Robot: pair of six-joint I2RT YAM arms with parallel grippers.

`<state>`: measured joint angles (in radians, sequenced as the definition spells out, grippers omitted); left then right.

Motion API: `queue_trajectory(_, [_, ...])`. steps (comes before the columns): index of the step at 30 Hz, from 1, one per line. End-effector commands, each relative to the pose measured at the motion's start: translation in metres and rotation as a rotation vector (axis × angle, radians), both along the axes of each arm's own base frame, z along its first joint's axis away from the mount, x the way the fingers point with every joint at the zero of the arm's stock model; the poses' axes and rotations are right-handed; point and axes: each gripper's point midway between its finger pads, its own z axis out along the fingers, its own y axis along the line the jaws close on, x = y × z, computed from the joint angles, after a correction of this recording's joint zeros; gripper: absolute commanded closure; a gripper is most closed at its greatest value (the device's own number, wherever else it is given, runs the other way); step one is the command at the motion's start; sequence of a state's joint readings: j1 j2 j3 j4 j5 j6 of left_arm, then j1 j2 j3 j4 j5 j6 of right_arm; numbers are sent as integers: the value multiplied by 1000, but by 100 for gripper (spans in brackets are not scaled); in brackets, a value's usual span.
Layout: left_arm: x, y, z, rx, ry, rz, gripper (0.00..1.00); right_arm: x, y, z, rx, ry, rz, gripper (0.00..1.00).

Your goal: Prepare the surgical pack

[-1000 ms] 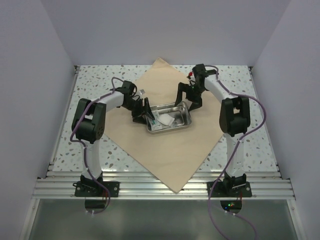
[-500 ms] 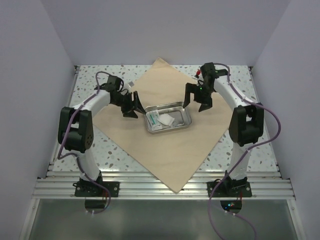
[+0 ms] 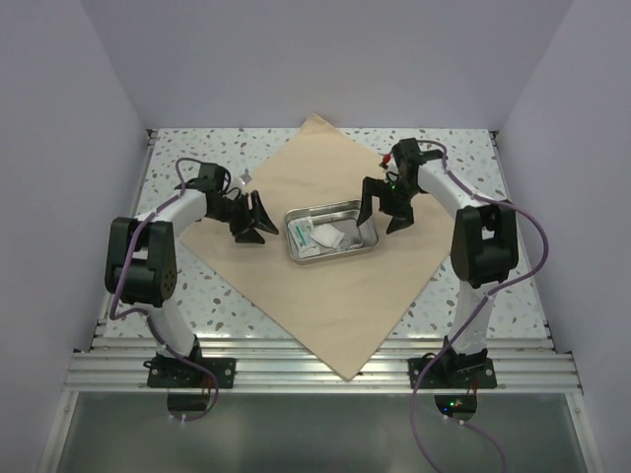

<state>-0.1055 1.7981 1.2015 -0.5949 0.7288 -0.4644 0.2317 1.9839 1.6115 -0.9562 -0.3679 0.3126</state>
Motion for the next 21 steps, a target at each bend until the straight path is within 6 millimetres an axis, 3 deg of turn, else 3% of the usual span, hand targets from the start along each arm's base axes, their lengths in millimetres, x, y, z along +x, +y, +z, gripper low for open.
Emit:
queue_trajectory(1, [9, -8, 20, -74, -74, 20, 40, 9, 14, 2, 53, -23, 22, 1])
queue_trajectory(7, [13, -6, 23, -51, -83, 26, 40, 8, 16, 2, 40, -24, 23, 1])
queue_trajectory(13, [14, 11, 28, 60, -95, 51, 40, 1, -3, 22, -150, -100, 37, 1])
queue_trajectory(18, [16, 44, 31, 261, -129, 143, 40, -34, -1, 56, -297, -185, 155, 1])
queue_trajectory(20, [13, 51, 32, 295, -138, 162, 40, -68, 14, 52, -326, -170, 242, 1])
queue_trajectory(21, [8, 52, 28, 304, -133, 164, 40, -82, 19, 63, -315, -199, 265, 1])
